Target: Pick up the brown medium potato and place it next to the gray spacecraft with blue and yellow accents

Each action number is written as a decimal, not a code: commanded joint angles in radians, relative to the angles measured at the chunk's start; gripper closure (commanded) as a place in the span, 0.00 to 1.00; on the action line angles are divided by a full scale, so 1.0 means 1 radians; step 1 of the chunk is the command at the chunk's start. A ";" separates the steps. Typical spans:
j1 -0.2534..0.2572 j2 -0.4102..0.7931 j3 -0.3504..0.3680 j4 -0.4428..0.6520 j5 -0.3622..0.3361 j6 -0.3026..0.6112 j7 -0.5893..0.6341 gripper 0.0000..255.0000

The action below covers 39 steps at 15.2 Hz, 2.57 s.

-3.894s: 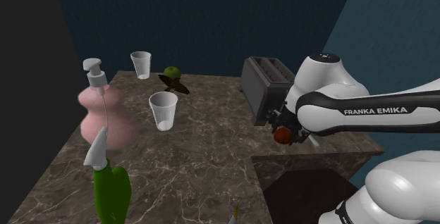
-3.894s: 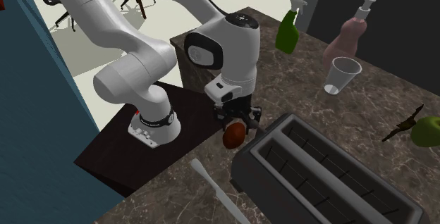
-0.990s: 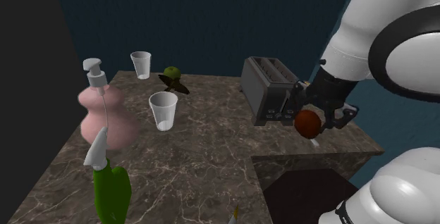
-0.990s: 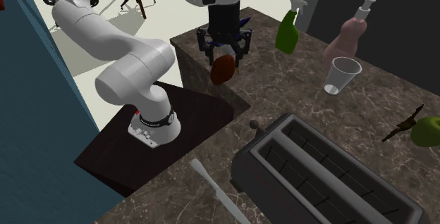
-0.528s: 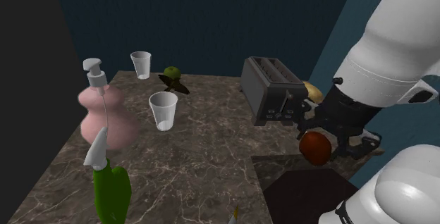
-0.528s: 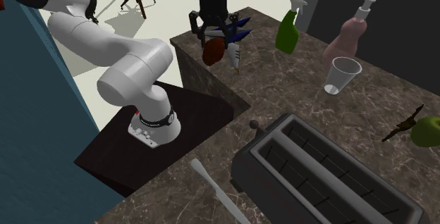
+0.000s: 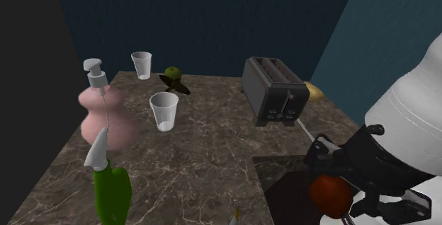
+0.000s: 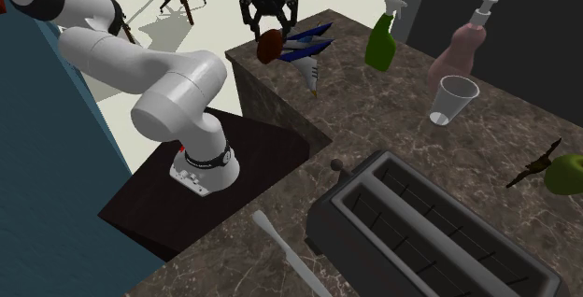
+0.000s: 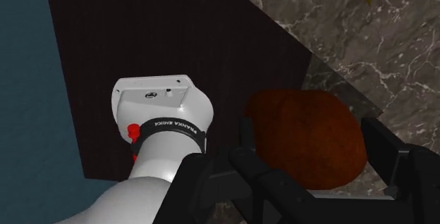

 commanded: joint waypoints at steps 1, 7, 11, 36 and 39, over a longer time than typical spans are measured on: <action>0.006 0.001 0.039 0.044 0.043 -0.026 0.052 1.00; 0.010 0.005 0.137 0.181 0.158 -0.090 0.199 1.00; -0.007 0.019 0.199 0.290 0.230 -0.123 0.298 1.00; -0.181 0.058 0.487 0.765 0.525 -0.140 0.697 1.00; -0.170 0.037 0.504 0.735 0.542 -0.119 0.693 1.00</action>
